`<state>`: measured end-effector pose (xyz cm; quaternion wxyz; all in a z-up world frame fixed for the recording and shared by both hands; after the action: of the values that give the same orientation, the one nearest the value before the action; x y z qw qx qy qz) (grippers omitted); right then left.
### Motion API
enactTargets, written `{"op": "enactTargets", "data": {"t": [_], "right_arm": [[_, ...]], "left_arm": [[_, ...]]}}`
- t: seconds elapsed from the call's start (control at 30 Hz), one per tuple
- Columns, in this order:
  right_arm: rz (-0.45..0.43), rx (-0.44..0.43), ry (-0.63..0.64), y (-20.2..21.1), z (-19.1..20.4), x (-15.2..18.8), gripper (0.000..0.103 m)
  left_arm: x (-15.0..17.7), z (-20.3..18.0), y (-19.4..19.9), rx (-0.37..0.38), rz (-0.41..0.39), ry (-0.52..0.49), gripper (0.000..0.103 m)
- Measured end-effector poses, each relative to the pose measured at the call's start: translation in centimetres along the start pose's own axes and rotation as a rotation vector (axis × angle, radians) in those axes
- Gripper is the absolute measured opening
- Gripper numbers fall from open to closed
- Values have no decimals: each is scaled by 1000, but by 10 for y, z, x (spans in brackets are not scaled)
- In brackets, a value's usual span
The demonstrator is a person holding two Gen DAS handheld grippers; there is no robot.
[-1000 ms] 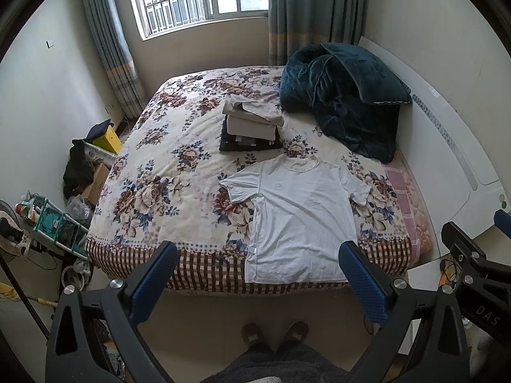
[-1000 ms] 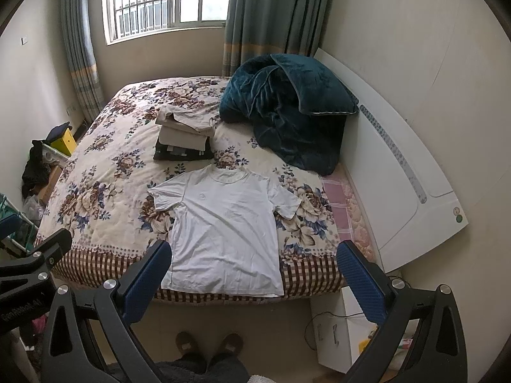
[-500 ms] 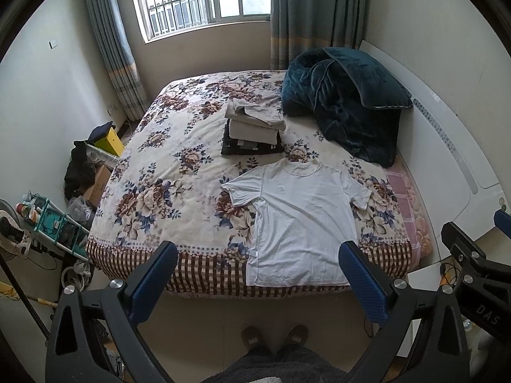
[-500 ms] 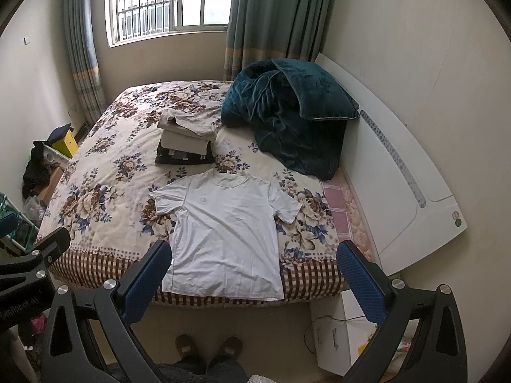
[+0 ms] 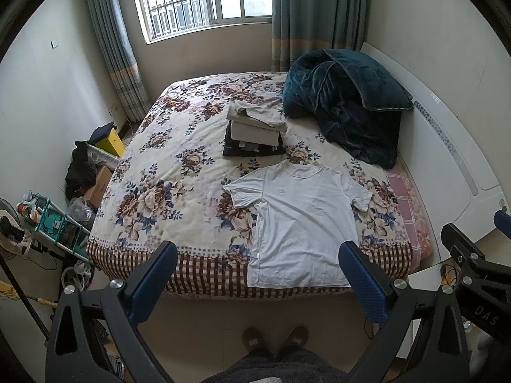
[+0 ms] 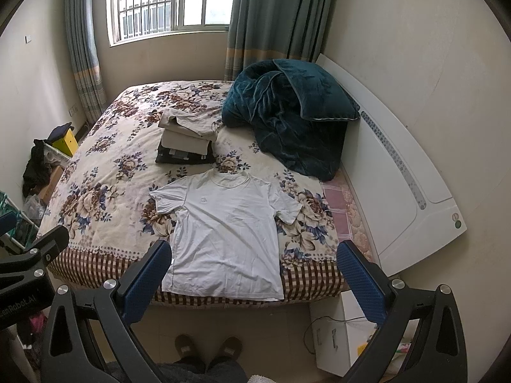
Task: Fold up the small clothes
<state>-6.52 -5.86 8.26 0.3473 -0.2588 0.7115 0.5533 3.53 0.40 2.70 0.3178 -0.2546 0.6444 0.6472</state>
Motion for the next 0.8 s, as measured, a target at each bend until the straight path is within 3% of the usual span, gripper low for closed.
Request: {"op": "enactTargets", "data": {"t": [0.8], "right_arm": [[-4, -2, 4, 6, 6, -18, 103]], "left_arm": [[-4, 8, 1, 1, -10, 6, 103]]}}
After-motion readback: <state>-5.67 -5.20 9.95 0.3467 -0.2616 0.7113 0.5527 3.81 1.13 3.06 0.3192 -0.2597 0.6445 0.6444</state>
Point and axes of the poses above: each gripper's, at about its wrist camera, not at the fingertips, and y roughly against the way its jaws point, z to its left, x to its underside, the point moved 2 cm from there along -y, roughly the way its jaws point, and after that the axes turned 14 degrees about -z, right-handed, at the moved point
